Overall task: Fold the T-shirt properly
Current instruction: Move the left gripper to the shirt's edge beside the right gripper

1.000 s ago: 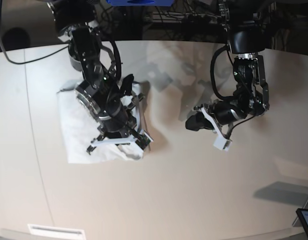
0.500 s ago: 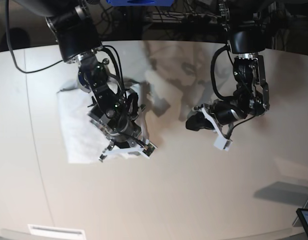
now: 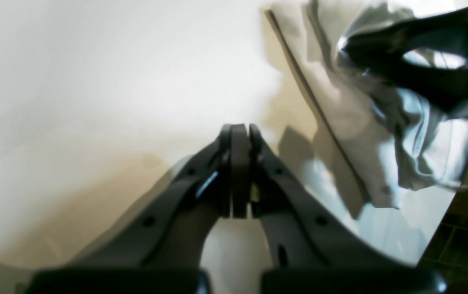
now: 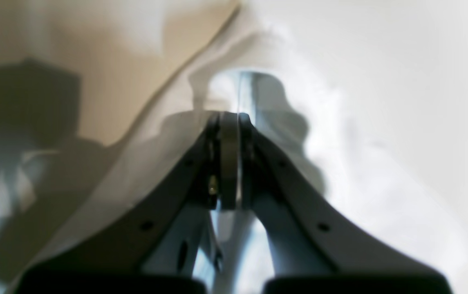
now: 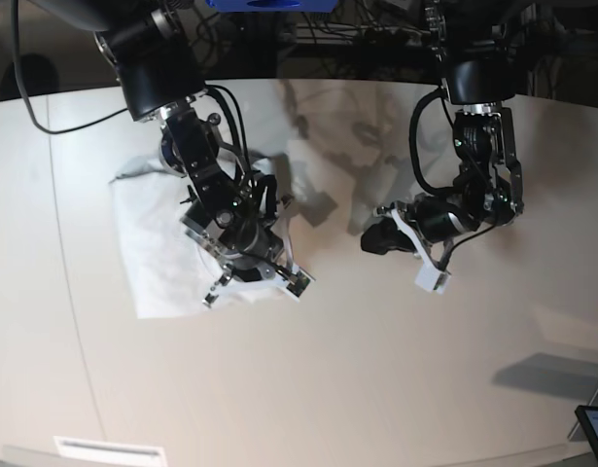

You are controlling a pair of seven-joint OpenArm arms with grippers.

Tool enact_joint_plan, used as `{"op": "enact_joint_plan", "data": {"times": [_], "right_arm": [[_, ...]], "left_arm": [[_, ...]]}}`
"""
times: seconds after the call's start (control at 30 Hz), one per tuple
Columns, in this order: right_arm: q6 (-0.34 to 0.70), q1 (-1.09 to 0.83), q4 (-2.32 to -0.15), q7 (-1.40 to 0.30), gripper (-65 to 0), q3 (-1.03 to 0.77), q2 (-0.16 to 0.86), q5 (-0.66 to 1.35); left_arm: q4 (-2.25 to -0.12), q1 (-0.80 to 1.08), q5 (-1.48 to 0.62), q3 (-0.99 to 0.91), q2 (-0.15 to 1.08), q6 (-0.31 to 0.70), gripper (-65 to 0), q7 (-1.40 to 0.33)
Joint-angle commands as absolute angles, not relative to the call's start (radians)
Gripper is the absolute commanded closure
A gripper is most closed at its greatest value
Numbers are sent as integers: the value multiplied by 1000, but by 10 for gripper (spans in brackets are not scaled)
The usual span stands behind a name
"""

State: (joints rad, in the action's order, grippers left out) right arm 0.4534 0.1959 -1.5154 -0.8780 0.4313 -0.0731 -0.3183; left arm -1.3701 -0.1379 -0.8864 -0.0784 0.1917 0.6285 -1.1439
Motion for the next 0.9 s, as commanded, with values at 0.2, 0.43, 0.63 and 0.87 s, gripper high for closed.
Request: {"op": "enact_joint_plan", "data": {"times": [0.2, 0.43, 0.63, 0.87], "right_arm": [[446, 236, -1822, -943, -9, 395, -59, -355], [447, 156, -1837, -964, -9, 245, -42, -503], [446, 116, -1839, -963, -9, 111, -1, -512], [446, 84, -1837, -970, -10, -10, 79, -512]], "left_arm": [[-1394, -157, -911, -38, 194, 633, 0, -1130], [-1561, -105, -911, 8, 193, 633, 0, -1129], [-1770, -15, -911, 117, 199, 633, 0, -1135], [-1802, 111, -911, 213, 194, 631, 0, -1135]]}}
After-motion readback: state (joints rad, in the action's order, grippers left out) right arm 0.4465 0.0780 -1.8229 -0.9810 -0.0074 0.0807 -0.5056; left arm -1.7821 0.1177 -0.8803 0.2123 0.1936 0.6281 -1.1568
